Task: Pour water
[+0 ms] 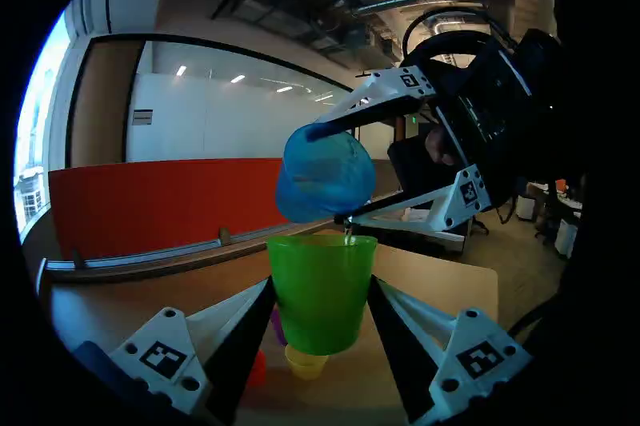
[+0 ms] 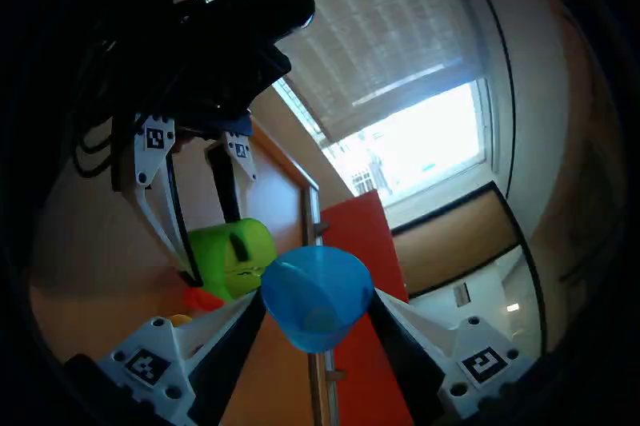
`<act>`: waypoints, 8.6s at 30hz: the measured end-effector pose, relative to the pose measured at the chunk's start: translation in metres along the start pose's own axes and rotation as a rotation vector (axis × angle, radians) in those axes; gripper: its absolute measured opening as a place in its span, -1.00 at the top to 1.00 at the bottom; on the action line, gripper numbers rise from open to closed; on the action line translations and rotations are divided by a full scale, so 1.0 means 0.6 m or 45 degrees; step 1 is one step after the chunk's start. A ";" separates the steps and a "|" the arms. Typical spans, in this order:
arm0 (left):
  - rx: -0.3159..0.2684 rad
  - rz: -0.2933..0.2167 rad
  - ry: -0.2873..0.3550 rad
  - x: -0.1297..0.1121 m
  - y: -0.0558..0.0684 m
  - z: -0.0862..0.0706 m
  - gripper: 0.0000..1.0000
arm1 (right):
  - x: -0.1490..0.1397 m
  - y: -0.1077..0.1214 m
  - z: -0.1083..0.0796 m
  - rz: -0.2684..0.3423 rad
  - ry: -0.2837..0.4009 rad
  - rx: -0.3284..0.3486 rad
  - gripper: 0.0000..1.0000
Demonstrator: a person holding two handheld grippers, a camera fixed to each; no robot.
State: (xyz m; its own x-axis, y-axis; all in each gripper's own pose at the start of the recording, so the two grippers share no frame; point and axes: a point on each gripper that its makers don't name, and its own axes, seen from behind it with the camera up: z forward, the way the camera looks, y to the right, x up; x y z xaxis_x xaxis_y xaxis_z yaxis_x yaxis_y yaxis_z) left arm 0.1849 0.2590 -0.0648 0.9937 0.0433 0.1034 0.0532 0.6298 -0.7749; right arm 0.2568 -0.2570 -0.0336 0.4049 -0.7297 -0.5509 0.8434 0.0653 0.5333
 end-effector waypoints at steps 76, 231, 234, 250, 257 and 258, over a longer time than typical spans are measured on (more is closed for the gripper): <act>0.000 0.000 -0.002 -0.002 0.004 0.004 -0.58 | 0.028 -0.020 -0.013 -0.230 -0.027 -0.012 -0.83; 0.004 0.011 0.002 0.005 -0.002 0.015 -0.58 | 0.036 -0.010 -0.010 -0.712 -0.072 -0.097 -0.82; 0.005 0.011 0.002 0.005 -0.003 0.016 -0.58 | 0.037 -0.011 -0.012 -0.726 -0.077 -0.099 -0.82; 0.010 0.011 0.003 0.004 -0.005 0.017 -0.58 | 0.046 -0.008 -0.019 -0.772 -0.078 -0.128 -0.82; 0.010 0.011 0.003 0.006 -0.006 0.018 -0.58 | 0.050 -0.007 -0.021 -0.770 -0.074 -0.135 -0.82; 0.010 0.012 0.003 0.006 -0.006 0.018 -0.58 | 0.050 -0.007 -0.022 -0.769 -0.074 -0.135 -0.82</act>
State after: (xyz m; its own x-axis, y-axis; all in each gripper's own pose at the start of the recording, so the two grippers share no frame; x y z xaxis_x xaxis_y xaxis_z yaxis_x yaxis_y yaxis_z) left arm 0.1874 0.2653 -0.0551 0.9944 0.0471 0.0947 0.0434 0.6352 -0.7711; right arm 0.2699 -0.2704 -0.0609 -0.1729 -0.6944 -0.6985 0.9495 -0.3061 0.0693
